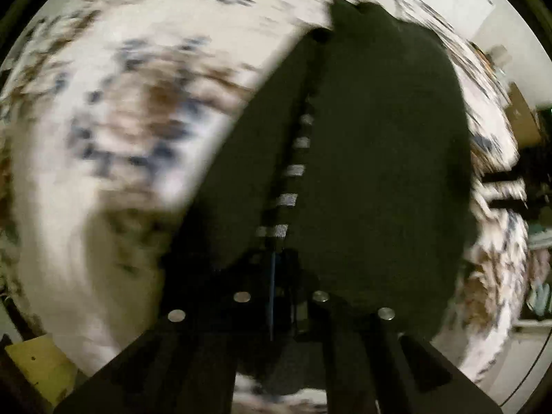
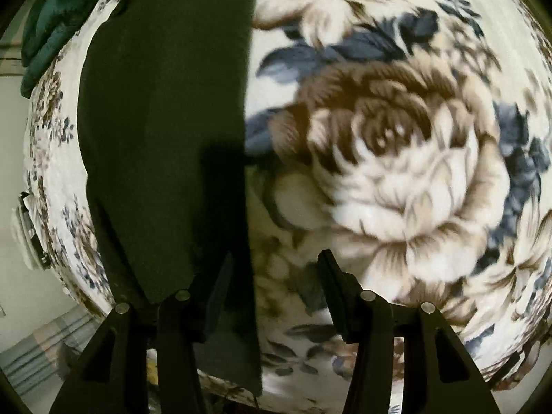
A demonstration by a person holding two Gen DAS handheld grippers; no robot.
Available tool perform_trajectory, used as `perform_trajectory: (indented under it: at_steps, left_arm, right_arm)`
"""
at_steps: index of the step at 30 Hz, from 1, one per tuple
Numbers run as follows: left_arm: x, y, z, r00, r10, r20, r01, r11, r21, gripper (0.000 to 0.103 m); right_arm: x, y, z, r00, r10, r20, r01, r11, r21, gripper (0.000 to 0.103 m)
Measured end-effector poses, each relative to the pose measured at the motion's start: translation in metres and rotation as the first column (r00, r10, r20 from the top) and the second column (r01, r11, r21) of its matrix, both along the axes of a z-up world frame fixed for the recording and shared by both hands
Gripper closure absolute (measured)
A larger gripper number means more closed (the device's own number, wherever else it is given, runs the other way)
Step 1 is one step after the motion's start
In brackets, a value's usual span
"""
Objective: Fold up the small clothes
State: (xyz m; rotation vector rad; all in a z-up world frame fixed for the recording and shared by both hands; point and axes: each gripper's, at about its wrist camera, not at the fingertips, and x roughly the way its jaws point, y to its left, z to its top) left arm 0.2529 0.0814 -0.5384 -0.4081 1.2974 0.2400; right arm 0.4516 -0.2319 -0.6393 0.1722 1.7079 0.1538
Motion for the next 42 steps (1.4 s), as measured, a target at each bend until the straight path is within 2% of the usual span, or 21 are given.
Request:
perform_trajectory:
  at_steps: [3, 6, 7, 10, 12, 14, 17, 19, 20, 21, 23, 26, 27, 28, 30, 33, 37, 40, 42]
  left_arm:
    - [-0.022, 0.049, 0.004, 0.994, 0.108, -0.026, -0.107, 0.994, 0.017, 0.101]
    - [-0.04, 0.087, 0.008, 0.977, 0.21, -0.036, -0.212, 0.975, -0.061, 0.1]
    - [-0.042, 0.091, 0.011, 0.975, 0.22, -0.03, -0.222, 0.971, -0.09, 0.099]
    - [-0.035, 0.08, 0.018, 0.982, 0.187, -0.003, -0.186, 0.973, -0.134, 0.083]
    - [-0.026, 0.06, 0.016, 0.99, 0.137, 0.012, -0.134, 0.981, -0.14, 0.058]
    - [-0.018, 0.042, 0.012, 0.996, 0.088, 0.025, -0.083, 0.985, -0.148, 0.057]
    - [-0.004, 0.011, -0.003, 1.0, 0.004, 0.01, -0.002, 0.991, -0.13, 0.057]
    - [0.0, -0.005, -0.015, 0.999, -0.049, -0.002, 0.049, 0.995, -0.083, 0.059]
    - [0.0, -0.011, -0.019, 0.997, -0.072, -0.006, 0.071, 0.996, -0.051, 0.077]
    - [0.001, -0.016, -0.023, 0.996, -0.094, -0.012, 0.094, 0.996, -0.006, 0.099]
    - [0.0, -0.017, -0.025, 0.994, -0.108, 0.003, 0.108, 0.994, 0.014, 0.1]
    - [-0.005, -0.013, -0.016, 0.994, -0.097, 0.046, 0.096, 0.995, 0.032, 0.102]
    - [-0.007, -0.01, -0.012, 0.994, -0.089, 0.06, 0.087, 0.996, 0.032, 0.102]
    - [-0.01, -0.006, -0.008, 0.994, -0.08, 0.069, 0.078, 0.997, 0.03, 0.102]
    - [-0.015, 0.003, 0.0, 0.995, -0.048, 0.085, 0.048, 0.999, 0.002, 0.102]
    - [-0.023, 0.019, 0.012, 0.994, -0.009, 0.106, 0.012, 1.0, -0.025, 0.102]
    - [-0.025, 0.033, 0.013, 0.995, 0.021, 0.102, -0.018, 0.999, -0.035, 0.102]
    - [-0.027, 0.04, 0.007, 0.996, 0.038, 0.079, -0.034, 0.999, -0.041, 0.102]
    - [-0.026, 0.047, -0.004, 0.999, 0.027, 0.042, -0.023, 0.996, -0.089, 0.101]
  right_arm:
    - [-0.003, 0.001, 0.004, 1.0, 0.016, 0.007, -0.016, 1.0, 0.005, 0.049]
    - [0.002, 0.007, 0.009, 1.0, 0.025, 0.016, -0.026, 0.999, 0.019, 0.049]
    - [0.005, 0.012, 0.012, 0.999, 0.026, 0.019, -0.027, 0.999, 0.028, 0.049]
    - [0.02, 0.031, 0.019, 0.999, 0.03, 0.026, -0.031, 0.997, 0.064, 0.049]
    - [0.041, 0.048, 0.027, 0.999, 0.036, 0.037, -0.039, 0.995, 0.096, 0.049]
    - [0.068, 0.069, 0.036, 0.997, 0.049, 0.065, -0.056, 0.993, 0.108, 0.048]
    - [0.119, 0.115, 0.048, 0.988, 0.096, 0.119, -0.11, 0.987, 0.119, 0.036]
    - [0.153, 0.142, 0.051, 0.981, 0.121, 0.151, -0.137, 0.985, 0.104, 0.034]
    - [0.172, 0.16, 0.049, 0.978, 0.141, 0.156, -0.157, 0.983, 0.093, 0.034]
    - [0.192, 0.177, 0.046, 0.975, 0.149, 0.166, -0.162, 0.984, 0.071, 0.034]
    - [0.23, 0.206, 0.039, 0.971, 0.157, 0.183, -0.163, 0.986, 0.019, 0.034]
    - [0.271, 0.23, 0.018, 0.974, 0.168, 0.15, -0.161, 0.985, -0.056, 0.033]
    - [0.281, 0.237, 0.009, 0.976, 0.174, 0.13, -0.162, 0.982, -0.102, 0.043]
    - [0.282, 0.237, 0.004, 0.977, 0.172, 0.13, -0.155, 0.979, -0.132, 0.095]
    - [0.285, 0.237, 0.011, 0.975, 0.147, 0.168, -0.121, 0.98, -0.158, 0.093]
    - [0.282, 0.246, 0.029, 0.958, 0.183, 0.221, -0.144, 0.973, -0.181, 0.093]
    - [0.286, 0.256, 0.044, 0.958, 0.164, 0.237, -0.127, 0.978, -0.163, 0.093]
    - [0.286, 0.28, 0.041, 0.956, 0.165, 0.243, -0.128, 0.979, -0.161, 0.093]
    - [0.271, 0.299, 0.023, 0.954, 0.202, 0.22, -0.161, 0.968, -0.191, 0.092]
